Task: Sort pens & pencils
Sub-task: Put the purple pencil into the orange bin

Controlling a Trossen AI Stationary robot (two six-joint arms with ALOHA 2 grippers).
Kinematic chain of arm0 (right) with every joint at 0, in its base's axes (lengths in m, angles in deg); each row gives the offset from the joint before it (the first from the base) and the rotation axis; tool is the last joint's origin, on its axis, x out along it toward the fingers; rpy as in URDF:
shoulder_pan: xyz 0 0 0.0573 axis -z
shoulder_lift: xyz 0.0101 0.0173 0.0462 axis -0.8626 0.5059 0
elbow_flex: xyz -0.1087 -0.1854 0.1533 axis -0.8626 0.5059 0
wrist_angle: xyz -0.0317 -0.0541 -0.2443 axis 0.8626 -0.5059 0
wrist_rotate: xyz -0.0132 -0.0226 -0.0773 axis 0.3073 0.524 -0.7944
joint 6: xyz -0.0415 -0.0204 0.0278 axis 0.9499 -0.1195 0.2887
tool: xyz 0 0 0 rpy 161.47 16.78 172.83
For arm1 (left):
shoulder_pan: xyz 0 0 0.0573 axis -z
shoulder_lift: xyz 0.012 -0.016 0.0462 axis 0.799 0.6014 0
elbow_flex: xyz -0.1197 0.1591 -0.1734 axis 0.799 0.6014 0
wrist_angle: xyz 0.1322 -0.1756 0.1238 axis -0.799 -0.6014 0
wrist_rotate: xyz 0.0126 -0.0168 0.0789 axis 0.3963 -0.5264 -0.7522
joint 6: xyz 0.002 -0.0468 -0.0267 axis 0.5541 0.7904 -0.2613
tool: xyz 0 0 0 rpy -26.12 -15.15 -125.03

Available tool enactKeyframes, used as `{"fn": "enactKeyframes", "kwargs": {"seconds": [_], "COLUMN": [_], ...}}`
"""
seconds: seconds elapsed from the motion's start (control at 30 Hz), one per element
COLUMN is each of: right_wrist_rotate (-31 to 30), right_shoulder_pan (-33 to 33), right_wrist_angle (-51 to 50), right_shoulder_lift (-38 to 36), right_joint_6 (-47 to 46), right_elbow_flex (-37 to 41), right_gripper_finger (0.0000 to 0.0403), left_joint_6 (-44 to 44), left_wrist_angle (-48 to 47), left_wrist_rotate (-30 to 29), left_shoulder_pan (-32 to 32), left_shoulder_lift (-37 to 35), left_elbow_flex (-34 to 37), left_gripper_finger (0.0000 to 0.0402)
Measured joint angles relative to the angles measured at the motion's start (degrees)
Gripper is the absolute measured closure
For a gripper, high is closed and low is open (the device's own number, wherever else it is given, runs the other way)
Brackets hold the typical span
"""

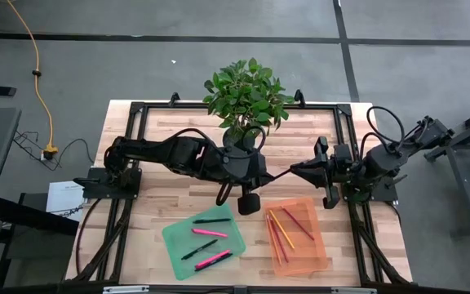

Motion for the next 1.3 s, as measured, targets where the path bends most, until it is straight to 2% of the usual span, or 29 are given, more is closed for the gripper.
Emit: {"fn": "enactKeyframes", "kwargs": {"seconds": [0.27, 0.7, 1.07, 1.3], "right_wrist_rotate": [0.01, 0.54, 4.63, 5.95], "right_shoulder_pan": [0.01, -0.11, -1.69, -3.76], "right_wrist_angle": [-0.86, -7.39, -22.41, -28.53], "right_shoulder_lift": [0.02, -0.35, -0.35, -0.29], "right_joint_6": [-0.21, -7.53, -20.82, -28.76], "right_elbow_flex": [0.00, -0.10, -0.09, -0.07], "right_gripper_finger": [0.0399, 0.0402, 0.0402, 0.0403], "left_joint_6": [-0.59, 0.18, 3.07, -2.03], "left_wrist_angle": [-1.67, -21.51, -32.80, -35.69], "left_wrist_rotate": [-0.42, -7.69, -16.96, -18.47], "left_shoulder_pan": [-0.02, -0.06, -0.04, -0.04], "left_shoulder_lift": [0.00, -0.05, -2.22, -4.79], "left_elbow_flex": [0.00, 0.06, 0.04, 0.02], "left_gripper_finger": [0.0401, 0.0401, 0.0401, 0.0400]}}
